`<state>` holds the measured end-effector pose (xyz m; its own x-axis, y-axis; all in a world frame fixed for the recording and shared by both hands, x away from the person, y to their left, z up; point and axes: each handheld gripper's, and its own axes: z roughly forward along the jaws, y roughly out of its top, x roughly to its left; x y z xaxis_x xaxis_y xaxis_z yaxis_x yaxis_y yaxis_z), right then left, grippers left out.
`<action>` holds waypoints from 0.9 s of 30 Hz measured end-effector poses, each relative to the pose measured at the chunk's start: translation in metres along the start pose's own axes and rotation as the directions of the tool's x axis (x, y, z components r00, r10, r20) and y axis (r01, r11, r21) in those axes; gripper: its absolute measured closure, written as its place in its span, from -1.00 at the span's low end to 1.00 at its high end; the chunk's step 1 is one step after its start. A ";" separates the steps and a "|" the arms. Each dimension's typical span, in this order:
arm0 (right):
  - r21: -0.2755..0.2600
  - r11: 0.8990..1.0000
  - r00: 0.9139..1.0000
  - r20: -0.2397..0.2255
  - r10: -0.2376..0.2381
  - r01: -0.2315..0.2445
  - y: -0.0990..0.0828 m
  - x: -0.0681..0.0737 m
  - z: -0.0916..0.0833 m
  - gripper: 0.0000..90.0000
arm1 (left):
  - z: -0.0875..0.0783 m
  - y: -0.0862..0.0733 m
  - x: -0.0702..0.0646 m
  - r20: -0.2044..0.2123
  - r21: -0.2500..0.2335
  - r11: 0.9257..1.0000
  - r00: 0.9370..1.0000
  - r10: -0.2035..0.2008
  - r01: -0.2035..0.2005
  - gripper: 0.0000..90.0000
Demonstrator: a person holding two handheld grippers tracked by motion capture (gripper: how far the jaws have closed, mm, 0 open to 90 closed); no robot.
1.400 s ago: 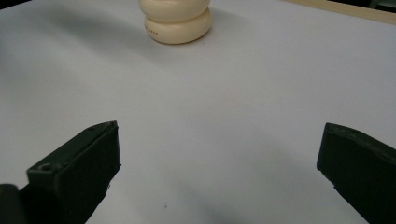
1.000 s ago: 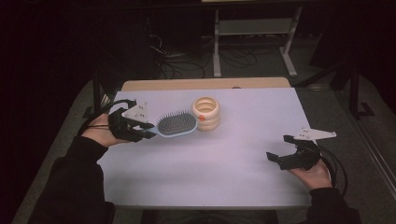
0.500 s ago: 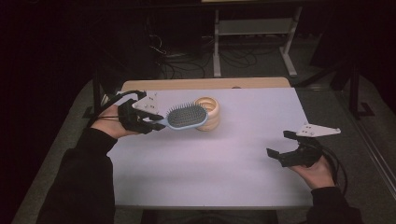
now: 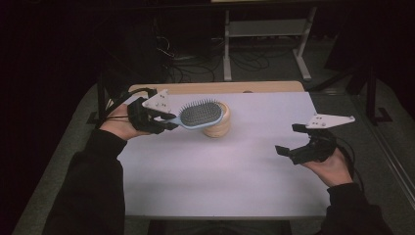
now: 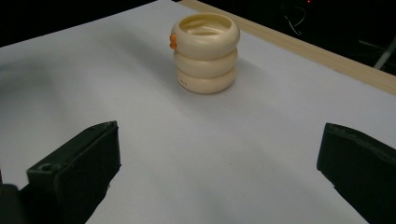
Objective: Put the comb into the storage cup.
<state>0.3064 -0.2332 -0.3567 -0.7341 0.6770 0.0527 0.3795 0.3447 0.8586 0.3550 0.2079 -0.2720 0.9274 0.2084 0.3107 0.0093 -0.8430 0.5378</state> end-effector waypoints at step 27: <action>-0.031 0.996 0.994 -0.076 -0.083 0.081 0.086 0.014 0.016 -1.00 | 0.010 0.032 0.007 -0.034 -0.087 0.995 0.999 0.035 -0.038 0.56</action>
<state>0.3379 -0.1840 -0.2905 -0.8039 0.5944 0.0201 0.3015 0.3782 0.8753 0.3652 0.1774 -0.2599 0.9138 0.1959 0.3559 -0.0584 -0.8037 0.5921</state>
